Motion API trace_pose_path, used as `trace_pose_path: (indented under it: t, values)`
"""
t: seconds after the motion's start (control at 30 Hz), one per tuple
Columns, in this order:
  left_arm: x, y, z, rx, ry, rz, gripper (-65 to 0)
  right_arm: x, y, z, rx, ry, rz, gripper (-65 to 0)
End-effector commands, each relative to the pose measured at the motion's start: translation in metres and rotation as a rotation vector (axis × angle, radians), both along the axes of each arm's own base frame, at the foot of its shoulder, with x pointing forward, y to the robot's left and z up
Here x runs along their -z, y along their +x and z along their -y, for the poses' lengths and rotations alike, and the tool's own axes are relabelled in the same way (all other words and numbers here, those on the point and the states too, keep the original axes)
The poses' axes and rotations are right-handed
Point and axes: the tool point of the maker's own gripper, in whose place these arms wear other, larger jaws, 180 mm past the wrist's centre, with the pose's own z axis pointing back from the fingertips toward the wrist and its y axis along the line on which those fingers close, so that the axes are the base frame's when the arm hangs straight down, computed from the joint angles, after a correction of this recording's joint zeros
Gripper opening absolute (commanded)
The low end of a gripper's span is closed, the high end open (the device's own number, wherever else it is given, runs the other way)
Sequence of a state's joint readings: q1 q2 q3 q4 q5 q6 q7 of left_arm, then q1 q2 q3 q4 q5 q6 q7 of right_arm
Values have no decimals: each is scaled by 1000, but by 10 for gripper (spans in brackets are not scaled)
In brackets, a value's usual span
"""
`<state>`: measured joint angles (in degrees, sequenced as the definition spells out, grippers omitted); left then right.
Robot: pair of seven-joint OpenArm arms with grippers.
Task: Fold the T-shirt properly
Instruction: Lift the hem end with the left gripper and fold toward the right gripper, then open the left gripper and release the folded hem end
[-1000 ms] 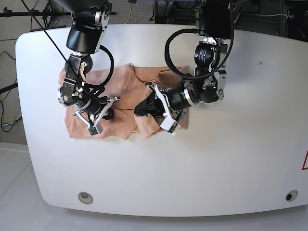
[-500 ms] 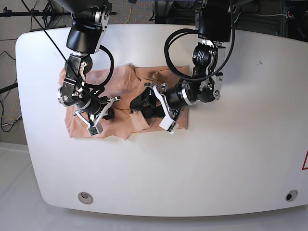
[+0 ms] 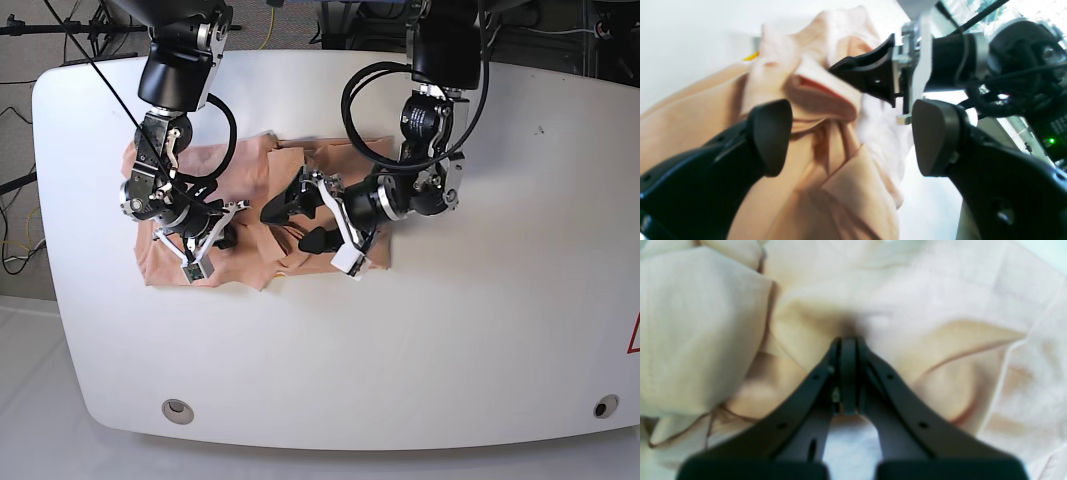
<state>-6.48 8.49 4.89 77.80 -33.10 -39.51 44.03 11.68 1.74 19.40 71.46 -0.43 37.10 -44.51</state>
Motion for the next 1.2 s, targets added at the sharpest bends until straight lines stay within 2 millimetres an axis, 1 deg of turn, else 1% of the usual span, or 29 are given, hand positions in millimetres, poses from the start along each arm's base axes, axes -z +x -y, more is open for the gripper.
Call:
trace_pose_path:
  t: [0.0, 0.27, 0.4, 0.5, 0.57, 0.63, 0.87, 1.17]
  values:
    - [-22, 10, 5, -8, -54, 53, -121, 34, -41, 11, -44, -115, -201, -650]
    - [-28, 13, 2, -14, -53, 76, -121, 34, -41, 11, -44, -115, -201, -650]
    - [-29, 15, -17, -22, -6, 110, -121, 33, -41, 12, -44, -117, -200, -650]
    - [-32, 17, -30, -28, 25, 141, -121, 31, -39, 20, -39, -132, -196, -650]
    - [-31, 18, -39, -30, 53, 155, -121, 31, -38, 22, -38, -135, -194, -650]
    - [-24, 14, -50, -31, 83, 147, -122, 30, -37, 23, -38, -137, -191, -650]
    - [5, 0, -73, -35, 151, 91, -122, 29, -37, 24, -36, -139, -190, -650]
    - [51, -18, -80, -111, 141, 30, -122, 28, -36, 24, -35, -136, -186, -650]
